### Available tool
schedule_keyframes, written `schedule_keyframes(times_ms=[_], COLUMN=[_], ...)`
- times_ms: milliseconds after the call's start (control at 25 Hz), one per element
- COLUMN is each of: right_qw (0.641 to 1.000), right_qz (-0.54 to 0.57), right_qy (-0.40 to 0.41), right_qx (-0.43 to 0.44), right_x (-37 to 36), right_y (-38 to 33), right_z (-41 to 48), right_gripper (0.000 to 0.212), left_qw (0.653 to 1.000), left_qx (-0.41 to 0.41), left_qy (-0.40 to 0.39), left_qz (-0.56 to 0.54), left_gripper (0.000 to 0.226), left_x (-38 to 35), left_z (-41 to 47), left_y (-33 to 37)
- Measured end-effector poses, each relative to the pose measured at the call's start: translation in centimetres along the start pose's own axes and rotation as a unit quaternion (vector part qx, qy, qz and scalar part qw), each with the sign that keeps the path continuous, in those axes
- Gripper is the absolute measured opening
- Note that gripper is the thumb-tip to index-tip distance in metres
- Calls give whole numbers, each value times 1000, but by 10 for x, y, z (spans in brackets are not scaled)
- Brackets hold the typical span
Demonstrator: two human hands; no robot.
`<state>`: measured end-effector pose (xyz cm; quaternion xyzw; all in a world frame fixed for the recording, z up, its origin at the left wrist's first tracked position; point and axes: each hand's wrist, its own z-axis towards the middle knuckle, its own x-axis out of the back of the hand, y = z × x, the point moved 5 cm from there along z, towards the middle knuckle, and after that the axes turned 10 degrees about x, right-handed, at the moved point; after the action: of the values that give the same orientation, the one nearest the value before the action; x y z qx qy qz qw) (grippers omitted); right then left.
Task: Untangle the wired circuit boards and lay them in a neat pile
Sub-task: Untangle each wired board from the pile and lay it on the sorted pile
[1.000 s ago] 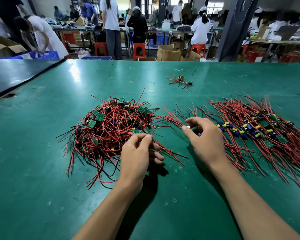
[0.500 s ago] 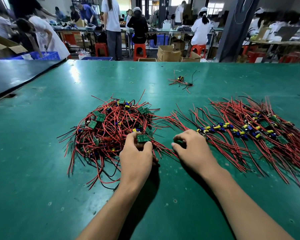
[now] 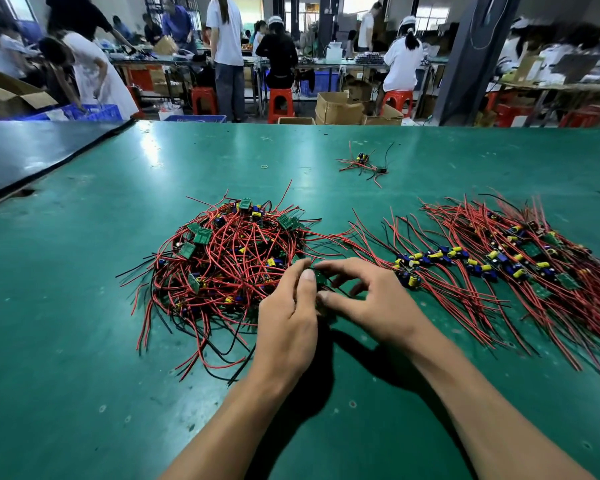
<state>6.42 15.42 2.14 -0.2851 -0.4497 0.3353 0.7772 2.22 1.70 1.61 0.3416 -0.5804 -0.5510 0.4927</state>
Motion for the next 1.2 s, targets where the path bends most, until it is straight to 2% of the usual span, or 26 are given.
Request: schedule_keyframes(times_ms=[80,160,280,360,440,520,600,720,840,920,1040,1120,1200], right_qw=[996,992,987,966,914,853,825,837,858,887,947,980,994], right_qz=[-72,-87,-36,78,241,396,480,490,454,401,255,141,58], right_qy=[19,60,153,237,297,295,221,66,-9,-24,-8,8,26], right_qx=[51,73,20,-61,-133,-171,-200,-235,-238,-226,-194,-140,-87], right_x=[-5,-4,12,28,38,37,26,2,-17,-22,-17,-8,-1], right_y=[-4,-4,4,14,21,20,13,0,-5,-3,5,7,7], right_z=[0,0,0,1,2,3,4,1,-3,-5,-5,-4,-3], right_gripper=[35,29,16,14,25,28,31,38,36,35,40,38,28], left_qw=[1000,1000,998,998,998,998,998,991,970,967,958,957,959], left_qx=[-4,-7,11,-6,-30,-28,-13,39,81,90,116,131,143], left_qy=[-17,-22,-16,-9,-12,-23,-29,-57,-109,-114,-116,-110,-99], left_qz=[-1,-14,-59,-59,-54,-57,-50,-115,-203,-210,-234,-236,-225], left_gripper=[33,33,32,18,4,6,8,24,45,50,30,25,30], left_x=[-1,-2,1,3,3,1,-1,-6,-13,-12,-11,-11,-10], left_z=[0,0,3,4,2,2,3,4,3,4,6,7,8], left_y=[0,1,-4,-4,-1,-1,-2,-4,-5,-7,-8,-9,-12])
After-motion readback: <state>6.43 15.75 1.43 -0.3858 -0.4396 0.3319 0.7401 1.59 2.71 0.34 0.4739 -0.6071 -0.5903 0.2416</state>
